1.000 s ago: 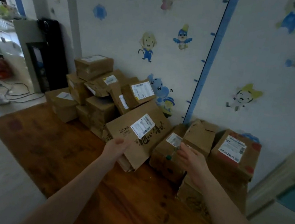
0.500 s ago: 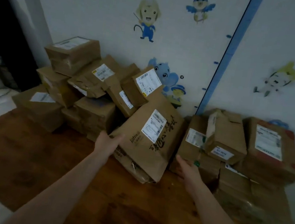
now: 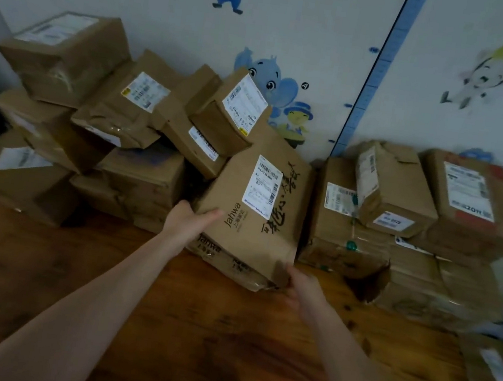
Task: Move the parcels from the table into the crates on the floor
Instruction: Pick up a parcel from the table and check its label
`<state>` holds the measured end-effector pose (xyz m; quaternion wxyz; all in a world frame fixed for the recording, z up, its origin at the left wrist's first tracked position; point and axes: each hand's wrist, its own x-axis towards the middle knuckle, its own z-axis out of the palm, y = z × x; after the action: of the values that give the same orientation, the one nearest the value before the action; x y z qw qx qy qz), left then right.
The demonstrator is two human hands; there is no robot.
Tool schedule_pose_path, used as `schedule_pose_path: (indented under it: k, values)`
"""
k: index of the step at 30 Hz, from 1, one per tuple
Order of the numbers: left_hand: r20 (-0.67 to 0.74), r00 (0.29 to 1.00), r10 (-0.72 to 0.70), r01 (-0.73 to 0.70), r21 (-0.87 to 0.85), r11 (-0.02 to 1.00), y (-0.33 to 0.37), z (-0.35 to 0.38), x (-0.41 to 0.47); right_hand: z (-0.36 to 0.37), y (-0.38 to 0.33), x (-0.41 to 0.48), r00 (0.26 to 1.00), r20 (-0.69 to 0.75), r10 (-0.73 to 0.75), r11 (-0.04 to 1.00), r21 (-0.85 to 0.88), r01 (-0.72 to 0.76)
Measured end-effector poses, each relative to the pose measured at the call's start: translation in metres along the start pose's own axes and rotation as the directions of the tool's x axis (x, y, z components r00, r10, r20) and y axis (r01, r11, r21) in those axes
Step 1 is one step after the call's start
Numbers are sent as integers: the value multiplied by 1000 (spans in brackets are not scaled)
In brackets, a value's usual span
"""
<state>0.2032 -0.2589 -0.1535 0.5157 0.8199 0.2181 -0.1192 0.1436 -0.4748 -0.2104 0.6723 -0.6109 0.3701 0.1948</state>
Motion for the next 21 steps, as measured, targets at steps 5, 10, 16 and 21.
schedule_pose_path:
  k: [5, 10, 16, 21]
  values:
    - [-55, 998, -3, 1, -52, 999, 3, -7, -5, -5, -4, -6, 999, -16, -49, 998, 40, 50]
    - [-30, 999, -44, 37, -217, 976, 6, -25, -20, -10, -11, -19, 995, 79, -64, 989, 141, 53]
    - [24, 998, -52, 57, -315, 948, 12, -35, -44, -14, -28, -36, 985, 141, -99, 966, 253, 61]
    - [95, 994, -49, 78, -341, 937, 14, -31, -58, -36, -44, -50, 969, 83, -231, 964, 157, 216]
